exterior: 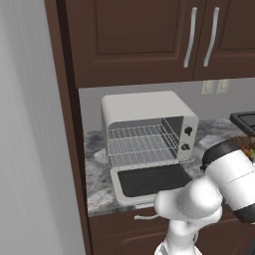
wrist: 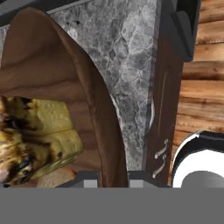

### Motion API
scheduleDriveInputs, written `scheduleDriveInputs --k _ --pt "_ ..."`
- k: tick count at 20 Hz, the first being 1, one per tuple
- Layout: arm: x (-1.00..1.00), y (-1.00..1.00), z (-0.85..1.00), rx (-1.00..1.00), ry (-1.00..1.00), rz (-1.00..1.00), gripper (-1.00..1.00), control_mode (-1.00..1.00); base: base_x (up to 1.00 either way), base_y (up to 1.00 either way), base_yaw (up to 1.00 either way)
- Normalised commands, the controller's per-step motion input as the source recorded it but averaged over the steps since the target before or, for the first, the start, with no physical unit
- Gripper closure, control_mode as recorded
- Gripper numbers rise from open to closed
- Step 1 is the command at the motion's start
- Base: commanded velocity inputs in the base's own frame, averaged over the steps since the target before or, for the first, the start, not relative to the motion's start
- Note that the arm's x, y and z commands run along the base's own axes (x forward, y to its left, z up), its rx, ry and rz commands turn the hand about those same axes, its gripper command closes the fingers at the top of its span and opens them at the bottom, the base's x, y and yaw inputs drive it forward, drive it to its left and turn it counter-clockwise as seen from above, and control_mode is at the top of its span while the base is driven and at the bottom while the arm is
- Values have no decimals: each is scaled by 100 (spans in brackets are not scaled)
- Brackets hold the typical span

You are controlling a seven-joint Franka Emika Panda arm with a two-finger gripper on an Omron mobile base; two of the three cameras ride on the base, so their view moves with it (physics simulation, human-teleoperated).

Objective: Pick up the heated bread from the toaster oven and place it in the bowl. Then move the bread bowl to the dining counter.

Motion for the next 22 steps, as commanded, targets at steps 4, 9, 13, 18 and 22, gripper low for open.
scheduleDriveInputs --k 4,9,13,18,22 --pt "-62 82 50 0 -12 -21 100 -100 0 0 0" --pt "-28 100 22 0 -9 -18 100 -100 0 0 0" --pt "-1 96 25 0 -7 -12 100 -100 0 0 0" --pt "0 71 21 0 -3 -12 100 -100 0 0 0" --pt "-5 22 13 0 -6 0 100 -100 0 0 0"
